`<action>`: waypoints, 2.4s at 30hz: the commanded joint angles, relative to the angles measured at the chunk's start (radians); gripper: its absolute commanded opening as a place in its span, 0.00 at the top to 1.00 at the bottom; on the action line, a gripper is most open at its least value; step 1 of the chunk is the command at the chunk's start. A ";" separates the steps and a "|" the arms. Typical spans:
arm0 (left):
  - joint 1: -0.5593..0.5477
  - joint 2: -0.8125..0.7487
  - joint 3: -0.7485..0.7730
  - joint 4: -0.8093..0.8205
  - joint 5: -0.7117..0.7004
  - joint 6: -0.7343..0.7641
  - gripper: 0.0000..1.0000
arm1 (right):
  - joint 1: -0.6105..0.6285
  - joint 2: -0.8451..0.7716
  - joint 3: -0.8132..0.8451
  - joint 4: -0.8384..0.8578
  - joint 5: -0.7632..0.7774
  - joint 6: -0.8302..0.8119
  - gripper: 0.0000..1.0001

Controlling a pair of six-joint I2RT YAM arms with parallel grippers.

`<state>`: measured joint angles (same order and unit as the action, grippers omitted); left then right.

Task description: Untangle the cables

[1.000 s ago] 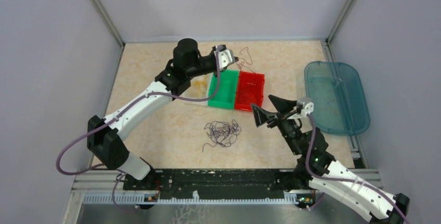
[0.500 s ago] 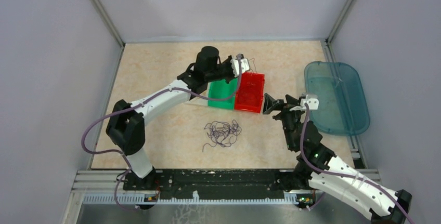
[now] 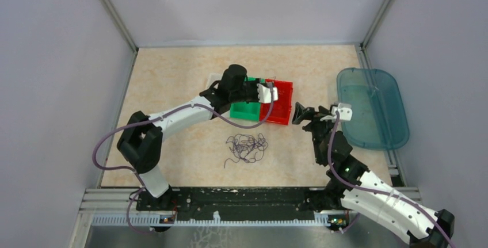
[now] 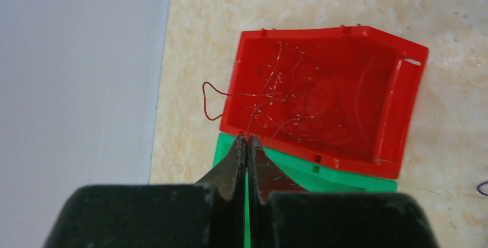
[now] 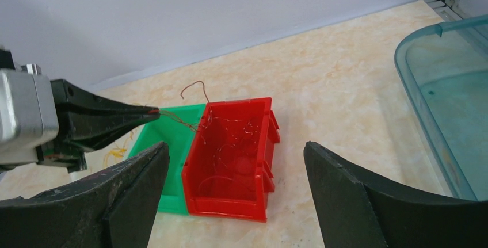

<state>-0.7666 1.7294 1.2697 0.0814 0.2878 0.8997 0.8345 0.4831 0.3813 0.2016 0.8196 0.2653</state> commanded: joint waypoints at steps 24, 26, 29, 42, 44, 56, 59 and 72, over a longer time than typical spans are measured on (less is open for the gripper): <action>-0.072 0.399 0.296 -0.164 -0.010 0.122 1.00 | -0.075 -0.042 0.028 -0.060 0.024 0.085 0.14; -0.072 0.407 0.295 -0.174 -0.010 0.122 1.00 | -0.075 -0.042 0.027 -0.063 0.021 0.091 0.14; -0.071 0.405 0.286 -0.183 -0.008 0.119 0.95 | -0.076 -0.040 0.025 -0.065 0.017 0.094 0.14; -0.065 0.105 0.313 -0.334 0.083 0.080 0.11 | -0.077 -0.003 0.104 -0.115 -0.035 0.083 0.14; -0.063 0.075 0.312 -0.316 0.059 0.081 0.11 | -0.077 0.009 0.115 -0.119 -0.047 0.076 0.14; 0.003 -0.224 0.085 -0.648 0.293 0.034 0.05 | -0.078 0.123 0.129 -0.125 -0.248 0.052 0.10; 0.003 -0.288 -0.029 -0.754 0.353 0.068 0.07 | -0.078 0.154 0.116 -0.111 -0.285 0.072 0.10; 0.010 -0.262 -0.203 -0.905 0.329 0.216 0.31 | -0.078 0.150 0.087 -0.136 -0.350 0.106 0.11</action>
<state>-0.7631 1.4868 1.1061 -0.7231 0.6029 1.0107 0.7643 0.6472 0.4698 0.0566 0.5175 0.3634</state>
